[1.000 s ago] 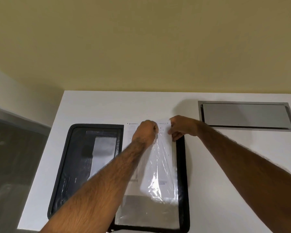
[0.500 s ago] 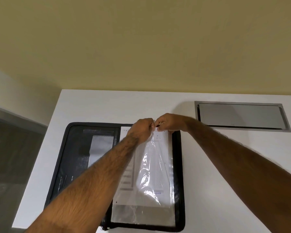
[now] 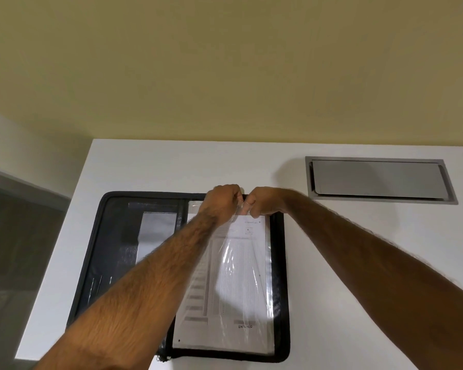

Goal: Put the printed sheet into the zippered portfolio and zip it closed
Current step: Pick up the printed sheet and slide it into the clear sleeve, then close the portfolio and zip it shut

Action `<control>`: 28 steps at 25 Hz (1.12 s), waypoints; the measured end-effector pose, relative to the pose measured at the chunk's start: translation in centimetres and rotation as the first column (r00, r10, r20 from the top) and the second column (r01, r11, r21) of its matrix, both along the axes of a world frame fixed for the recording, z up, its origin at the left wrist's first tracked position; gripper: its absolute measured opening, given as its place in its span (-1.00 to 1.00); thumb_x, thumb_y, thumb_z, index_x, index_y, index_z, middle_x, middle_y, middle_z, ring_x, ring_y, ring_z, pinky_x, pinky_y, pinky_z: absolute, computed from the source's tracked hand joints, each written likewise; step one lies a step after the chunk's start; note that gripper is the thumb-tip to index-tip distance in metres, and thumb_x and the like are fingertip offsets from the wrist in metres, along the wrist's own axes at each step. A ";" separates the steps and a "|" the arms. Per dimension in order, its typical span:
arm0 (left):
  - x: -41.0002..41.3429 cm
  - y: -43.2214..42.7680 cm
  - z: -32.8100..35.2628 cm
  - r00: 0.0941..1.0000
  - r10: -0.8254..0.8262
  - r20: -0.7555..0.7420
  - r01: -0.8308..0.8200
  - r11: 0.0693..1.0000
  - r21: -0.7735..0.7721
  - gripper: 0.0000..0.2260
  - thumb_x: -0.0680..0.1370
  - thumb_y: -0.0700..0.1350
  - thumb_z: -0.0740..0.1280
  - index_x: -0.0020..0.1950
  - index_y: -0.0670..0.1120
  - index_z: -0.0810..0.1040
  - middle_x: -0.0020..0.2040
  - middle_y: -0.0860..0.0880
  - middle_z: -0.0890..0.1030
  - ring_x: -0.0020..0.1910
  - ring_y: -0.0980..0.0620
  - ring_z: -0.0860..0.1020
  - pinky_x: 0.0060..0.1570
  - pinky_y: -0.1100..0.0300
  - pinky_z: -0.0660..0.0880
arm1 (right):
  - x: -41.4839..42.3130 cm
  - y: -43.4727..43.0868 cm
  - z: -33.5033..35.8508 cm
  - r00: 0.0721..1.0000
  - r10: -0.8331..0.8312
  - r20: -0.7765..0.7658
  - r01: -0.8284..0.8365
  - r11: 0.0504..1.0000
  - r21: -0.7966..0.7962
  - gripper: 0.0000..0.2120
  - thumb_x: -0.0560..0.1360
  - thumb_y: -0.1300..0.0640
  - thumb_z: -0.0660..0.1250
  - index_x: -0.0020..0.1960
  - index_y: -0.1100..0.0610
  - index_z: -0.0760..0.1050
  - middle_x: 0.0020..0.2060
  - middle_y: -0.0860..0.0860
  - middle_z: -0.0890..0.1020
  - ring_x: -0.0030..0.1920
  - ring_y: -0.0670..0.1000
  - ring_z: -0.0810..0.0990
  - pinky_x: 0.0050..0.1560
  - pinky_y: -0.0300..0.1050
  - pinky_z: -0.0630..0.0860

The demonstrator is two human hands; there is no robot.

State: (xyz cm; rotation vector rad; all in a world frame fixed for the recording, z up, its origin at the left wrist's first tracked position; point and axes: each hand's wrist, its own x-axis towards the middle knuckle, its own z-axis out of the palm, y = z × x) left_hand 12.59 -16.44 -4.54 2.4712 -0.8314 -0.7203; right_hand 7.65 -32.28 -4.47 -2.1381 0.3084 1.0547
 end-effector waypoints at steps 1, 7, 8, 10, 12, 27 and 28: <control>-0.1 0.0 -0.1 1.000 0.020 0.005 -0.020 0.999 -0.025 -0.81 0.56 -0.21 0.19 -0.12 -0.04 0.58 -0.12 0.04 0.63 -0.09 -0.03 0.61 -0.04 0.08 0.55 | -0.2 0.0 -0.3 0.999 -0.035 0.026 0.035 0.999 -0.007 -0.67 0.35 0.32 0.32 0.07 0.17 0.67 -0.03 0.16 0.69 -0.16 0.05 0.53 -0.13 -0.07 0.45; -5.4 4.1 -2.3 0.925 0.366 0.103 -0.349 0.925 -0.149 -0.55 0.62 0.04 0.29 0.49 0.00 0.35 0.62 -0.01 0.13 0.58 0.02 0.15 0.49 0.04 0.20 | -3.2 -0.4 -1.1 0.928 -0.260 0.266 0.281 0.959 -0.044 -0.86 0.43 0.22 0.33 -0.29 0.24 0.55 -0.33 0.05 0.54 -0.27 0.02 0.45 -0.21 -0.13 0.41; -7.2 5.7 -2.7 0.910 0.398 0.118 -0.383 0.915 -0.130 -0.48 0.63 0.10 0.25 0.56 0.00 0.24 0.65 0.00 0.01 0.61 0.02 0.05 0.53 0.02 0.14 | -3.9 -0.4 -1.4 0.896 -0.304 0.325 0.336 0.941 -0.045 -0.82 0.40 0.24 0.30 -0.38 0.19 0.48 -0.39 0.03 0.48 -0.30 0.03 0.40 -0.27 -0.14 0.36; -11.1 8.9 -3.4 0.885 0.436 0.163 -0.435 0.899 -0.046 -0.40 0.66 0.16 0.14 0.63 -0.02 0.05 0.65 -0.02 -0.15 0.63 -0.02 -0.10 0.57 -0.03 -0.01 | -5.7 0.3 -2.0 0.825 -0.368 0.429 0.422 0.906 -0.036 -0.78 0.37 0.23 0.24 -0.41 0.02 0.40 -0.38 -0.03 0.42 -0.28 0.03 0.37 -0.30 -0.16 0.34; -14.3 11.4 -4.0 0.867 0.448 0.217 -0.467 0.883 0.045 -0.37 0.67 0.19 0.04 0.64 -0.06 -0.07 0.64 -0.07 -0.20 0.63 -0.07 -0.15 0.58 -0.08 -0.06 | -7.8 1.6 -2.2 0.795 -0.326 0.511 0.446 0.886 -0.129 -0.80 0.41 0.17 0.24 -0.16 -0.14 0.51 -0.10 0.04 0.51 -0.05 0.09 0.47 -0.09 -0.06 0.49; -17.6 17.2 -1.4 0.945 0.268 0.189 -0.318 0.891 0.324 -0.32 0.64 0.29 -0.13 0.62 -0.04 -0.29 0.60 -0.03 -0.37 0.59 -0.06 -0.32 0.58 -0.09 -0.19 | -20.2 10.8 -4.5 0.849 0.232 0.474 0.060 0.850 -0.523 -0.30 0.51 -0.37 -0.08 0.55 -0.06 0.20 0.58 0.09 0.14 0.57 0.23 0.09 0.45 0.24 0.18; -16.9 18.6 -0.7 0.925 0.333 0.182 -0.375 0.876 0.304 -0.32 0.65 0.28 -0.09 0.63 -0.05 -0.24 0.62 -0.03 -0.30 0.60 -0.06 -0.28 0.58 -0.07 -0.20 | -20.1 10.8 -4.4 0.852 0.233 0.469 0.050 0.856 -0.515 -0.30 0.51 -0.37 -0.06 0.54 -0.05 0.22 0.58 0.10 0.14 0.57 0.23 0.09 0.45 0.25 0.18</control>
